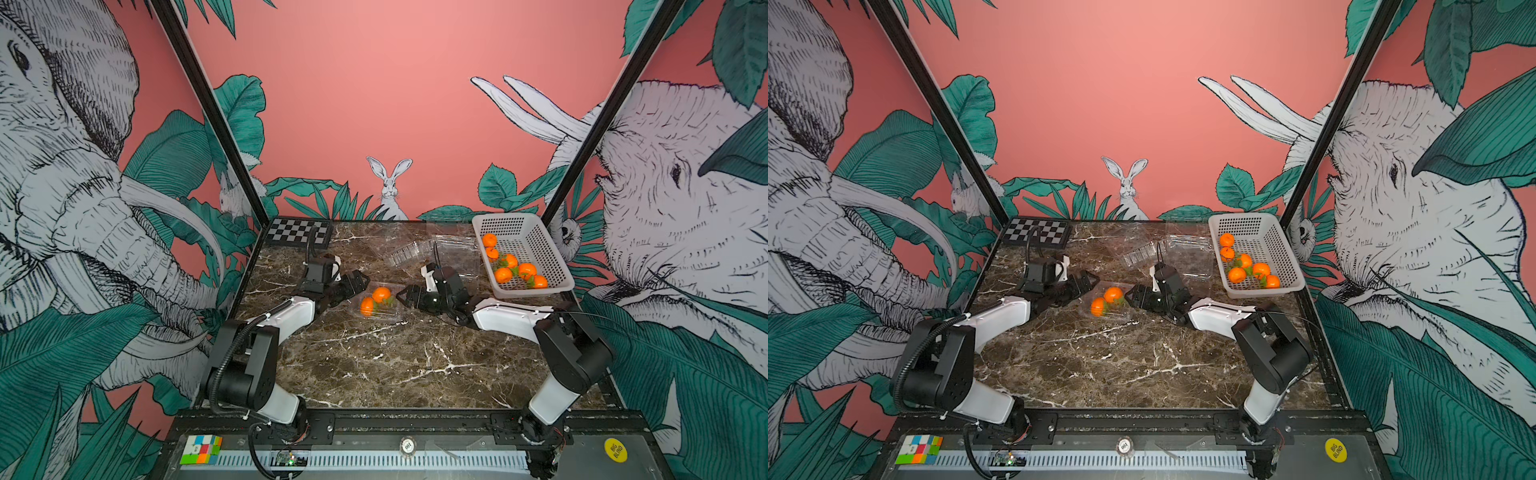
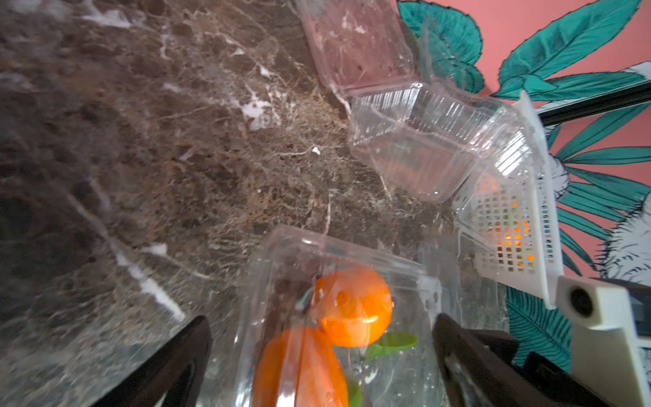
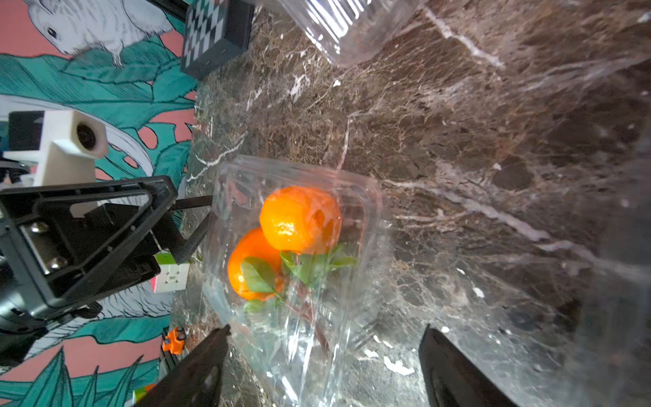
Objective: Take oranges out of containers
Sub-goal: Adjust the packing box at the center of the board.
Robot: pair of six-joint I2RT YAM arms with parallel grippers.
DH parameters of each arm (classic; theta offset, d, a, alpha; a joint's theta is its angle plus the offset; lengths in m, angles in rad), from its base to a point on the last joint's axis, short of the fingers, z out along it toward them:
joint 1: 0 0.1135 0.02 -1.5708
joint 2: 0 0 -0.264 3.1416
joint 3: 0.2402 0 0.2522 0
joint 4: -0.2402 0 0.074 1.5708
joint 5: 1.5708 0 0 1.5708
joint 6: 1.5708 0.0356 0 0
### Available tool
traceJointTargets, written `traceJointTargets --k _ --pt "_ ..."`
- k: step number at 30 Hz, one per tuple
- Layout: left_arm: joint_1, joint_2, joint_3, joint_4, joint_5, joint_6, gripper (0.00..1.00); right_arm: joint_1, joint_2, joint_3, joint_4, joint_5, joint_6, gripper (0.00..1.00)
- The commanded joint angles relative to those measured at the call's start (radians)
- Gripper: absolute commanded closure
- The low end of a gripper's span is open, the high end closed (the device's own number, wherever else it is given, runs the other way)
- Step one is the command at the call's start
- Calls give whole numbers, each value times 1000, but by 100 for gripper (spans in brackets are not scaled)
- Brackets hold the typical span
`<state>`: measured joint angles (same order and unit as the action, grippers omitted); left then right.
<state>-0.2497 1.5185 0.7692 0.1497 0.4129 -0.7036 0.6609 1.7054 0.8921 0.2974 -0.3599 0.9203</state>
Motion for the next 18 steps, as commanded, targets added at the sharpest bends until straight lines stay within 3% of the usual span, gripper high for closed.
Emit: traceJointTargets --k 1,18 --pt "-5 6 -27 121 57 -44 1 2 20 -3 154 -33 68 18" --pt "-13 -53 -81 71 14 -18 1 6 29 -46 251 -35 136 23"
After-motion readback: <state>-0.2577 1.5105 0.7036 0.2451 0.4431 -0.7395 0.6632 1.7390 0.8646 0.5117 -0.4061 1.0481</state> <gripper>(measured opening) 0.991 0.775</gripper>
